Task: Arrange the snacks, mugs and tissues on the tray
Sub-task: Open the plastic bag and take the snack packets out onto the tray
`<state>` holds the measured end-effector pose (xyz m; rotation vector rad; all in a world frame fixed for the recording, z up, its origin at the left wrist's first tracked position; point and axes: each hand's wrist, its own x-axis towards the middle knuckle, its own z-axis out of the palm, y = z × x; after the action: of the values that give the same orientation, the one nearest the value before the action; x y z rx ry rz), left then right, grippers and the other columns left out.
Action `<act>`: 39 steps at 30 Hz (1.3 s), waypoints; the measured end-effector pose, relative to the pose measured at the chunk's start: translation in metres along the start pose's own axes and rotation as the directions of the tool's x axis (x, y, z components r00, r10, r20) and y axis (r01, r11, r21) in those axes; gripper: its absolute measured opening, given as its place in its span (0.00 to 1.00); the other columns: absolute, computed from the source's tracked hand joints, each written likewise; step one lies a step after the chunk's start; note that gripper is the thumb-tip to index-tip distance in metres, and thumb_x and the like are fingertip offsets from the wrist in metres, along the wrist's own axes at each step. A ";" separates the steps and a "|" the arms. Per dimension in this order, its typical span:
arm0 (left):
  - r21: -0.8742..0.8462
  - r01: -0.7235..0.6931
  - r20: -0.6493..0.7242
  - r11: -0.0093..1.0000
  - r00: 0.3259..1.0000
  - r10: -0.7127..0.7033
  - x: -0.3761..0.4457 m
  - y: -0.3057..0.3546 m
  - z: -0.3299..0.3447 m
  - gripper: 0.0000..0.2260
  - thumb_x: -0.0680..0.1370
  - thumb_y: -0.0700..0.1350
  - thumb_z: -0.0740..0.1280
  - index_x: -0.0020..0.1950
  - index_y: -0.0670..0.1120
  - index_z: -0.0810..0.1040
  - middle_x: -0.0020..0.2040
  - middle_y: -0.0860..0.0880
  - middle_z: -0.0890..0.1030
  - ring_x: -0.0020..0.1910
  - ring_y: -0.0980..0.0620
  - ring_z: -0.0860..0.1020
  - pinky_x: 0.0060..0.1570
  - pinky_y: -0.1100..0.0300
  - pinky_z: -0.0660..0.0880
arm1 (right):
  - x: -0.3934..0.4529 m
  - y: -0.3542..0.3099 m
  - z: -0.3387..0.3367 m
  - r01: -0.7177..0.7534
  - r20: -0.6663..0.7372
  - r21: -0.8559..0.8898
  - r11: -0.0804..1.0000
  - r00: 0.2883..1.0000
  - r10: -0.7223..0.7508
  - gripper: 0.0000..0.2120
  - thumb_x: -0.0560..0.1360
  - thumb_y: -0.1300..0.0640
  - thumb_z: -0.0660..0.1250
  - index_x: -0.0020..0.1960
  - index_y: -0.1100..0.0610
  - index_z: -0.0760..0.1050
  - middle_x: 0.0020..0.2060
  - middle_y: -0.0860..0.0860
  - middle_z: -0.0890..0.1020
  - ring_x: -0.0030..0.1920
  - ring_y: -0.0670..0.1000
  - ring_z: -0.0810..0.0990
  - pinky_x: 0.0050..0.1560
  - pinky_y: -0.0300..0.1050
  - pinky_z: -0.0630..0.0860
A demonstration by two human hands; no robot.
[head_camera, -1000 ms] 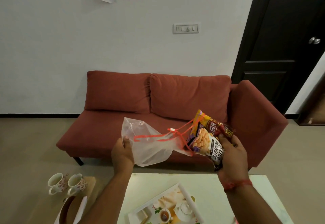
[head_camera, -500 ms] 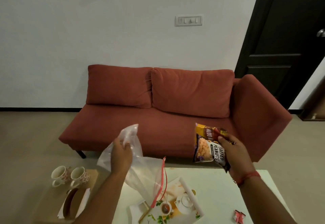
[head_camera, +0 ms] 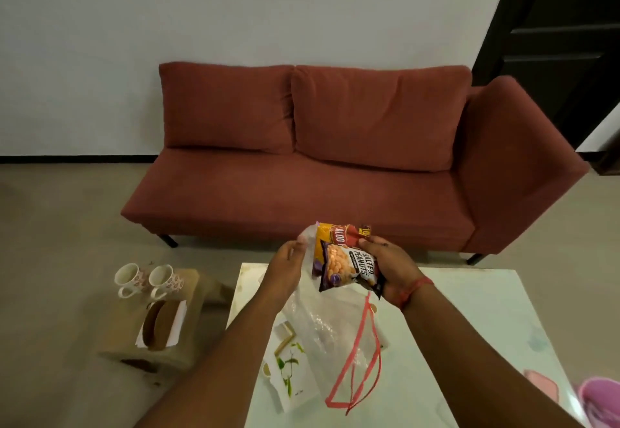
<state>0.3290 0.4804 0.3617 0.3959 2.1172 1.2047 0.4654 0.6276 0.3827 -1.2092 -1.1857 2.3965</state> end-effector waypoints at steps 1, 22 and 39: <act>-0.020 0.012 -0.011 1.000 1.000 -0.013 0.001 -0.002 0.002 0.27 0.70 0.75 0.51 0.55 0.58 0.71 0.54 0.53 0.77 0.53 0.50 0.77 0.56 0.45 0.76 | 0.003 0.002 -0.001 -0.017 0.015 -0.010 1.000 1.000 0.017 0.08 0.80 0.60 0.64 0.57 0.59 0.78 0.41 0.59 0.85 0.34 0.55 0.84 0.32 0.46 0.81; -0.173 0.279 -0.166 0.945 0.937 -0.307 0.084 -0.170 0.062 0.23 0.76 0.68 0.58 0.59 0.53 0.76 0.49 0.51 0.83 0.45 0.53 0.82 0.39 0.59 0.81 | 0.134 0.139 -0.062 -0.004 -0.197 -0.165 0.986 0.980 -0.029 0.07 0.81 0.55 0.64 0.50 0.57 0.79 0.45 0.56 0.86 0.41 0.52 0.87 0.32 0.43 0.80; -0.413 0.336 0.023 0.847 0.933 -0.359 0.016 -0.164 0.114 0.19 0.77 0.66 0.60 0.56 0.55 0.78 0.49 0.49 0.85 0.46 0.49 0.85 0.43 0.53 0.82 | 0.045 0.170 -0.082 -0.080 0.013 -0.236 0.969 0.996 0.085 0.21 0.72 0.47 0.74 0.64 0.45 0.74 0.57 0.54 0.83 0.53 0.58 0.85 0.52 0.63 0.81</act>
<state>0.4038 0.4760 0.1758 -0.2096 1.8069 1.4017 0.5254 0.5851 0.2033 -1.3253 -1.4900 2.3868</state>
